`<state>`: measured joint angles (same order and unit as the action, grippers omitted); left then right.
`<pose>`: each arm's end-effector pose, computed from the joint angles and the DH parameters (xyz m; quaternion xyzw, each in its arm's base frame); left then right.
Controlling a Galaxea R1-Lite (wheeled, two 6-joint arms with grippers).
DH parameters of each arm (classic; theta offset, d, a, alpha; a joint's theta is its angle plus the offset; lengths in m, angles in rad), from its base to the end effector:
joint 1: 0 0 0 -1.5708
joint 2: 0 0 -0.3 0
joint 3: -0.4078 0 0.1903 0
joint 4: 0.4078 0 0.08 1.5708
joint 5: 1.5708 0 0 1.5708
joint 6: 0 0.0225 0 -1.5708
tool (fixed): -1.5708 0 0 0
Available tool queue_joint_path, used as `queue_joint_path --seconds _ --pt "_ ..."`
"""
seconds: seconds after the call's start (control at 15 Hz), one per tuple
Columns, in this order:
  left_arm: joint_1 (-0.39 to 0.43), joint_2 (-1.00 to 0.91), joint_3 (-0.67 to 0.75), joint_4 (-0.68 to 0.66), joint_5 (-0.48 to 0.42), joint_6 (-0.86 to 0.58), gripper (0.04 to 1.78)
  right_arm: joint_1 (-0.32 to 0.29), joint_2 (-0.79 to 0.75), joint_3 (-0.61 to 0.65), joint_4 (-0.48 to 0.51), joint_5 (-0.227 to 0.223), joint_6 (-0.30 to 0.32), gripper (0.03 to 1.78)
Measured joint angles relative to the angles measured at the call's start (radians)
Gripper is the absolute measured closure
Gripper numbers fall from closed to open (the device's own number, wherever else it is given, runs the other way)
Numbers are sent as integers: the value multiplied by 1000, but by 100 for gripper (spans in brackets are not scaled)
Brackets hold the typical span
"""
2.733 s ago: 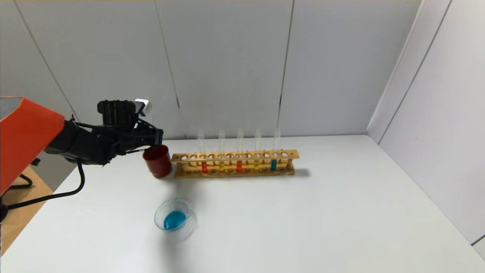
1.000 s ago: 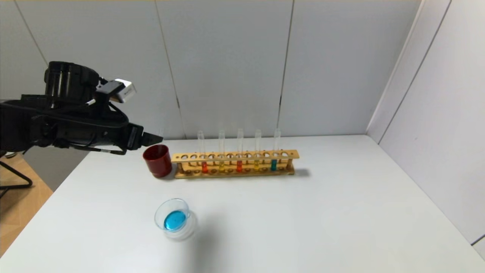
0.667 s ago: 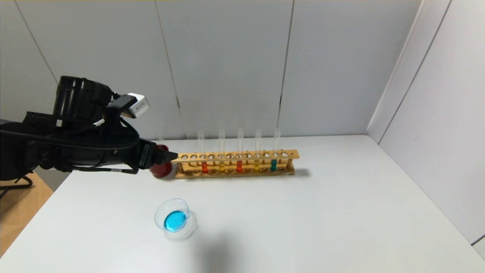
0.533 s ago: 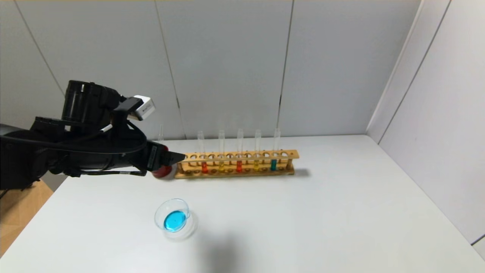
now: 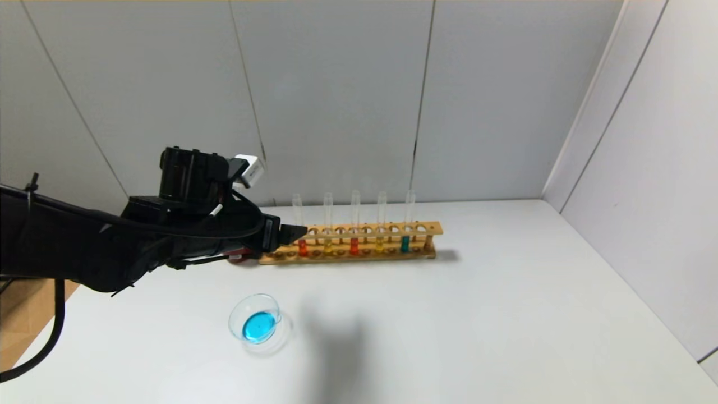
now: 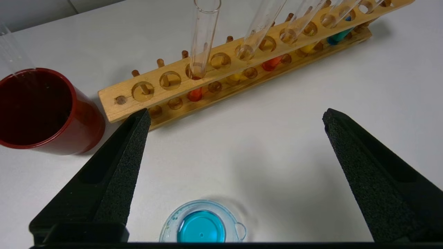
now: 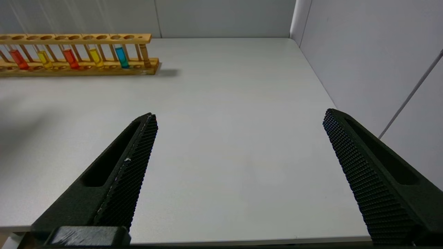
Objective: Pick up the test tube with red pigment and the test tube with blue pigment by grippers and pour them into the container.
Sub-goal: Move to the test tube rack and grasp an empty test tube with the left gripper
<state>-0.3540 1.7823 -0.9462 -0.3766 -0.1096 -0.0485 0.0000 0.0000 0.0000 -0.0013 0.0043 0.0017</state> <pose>0.3067 -0.1160 0.1689 0.0048 0.2314 -0.2181 0.9481 -0.0228 0.0001 0.0756 0.0008 -0.0006 0.0022 1.0000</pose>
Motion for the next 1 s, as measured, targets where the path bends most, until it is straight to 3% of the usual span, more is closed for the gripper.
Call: queue_joint_path --seconds 1.0 --pt "39 337 -298 2 59 1 7 0 0 0 0 0 0 6"
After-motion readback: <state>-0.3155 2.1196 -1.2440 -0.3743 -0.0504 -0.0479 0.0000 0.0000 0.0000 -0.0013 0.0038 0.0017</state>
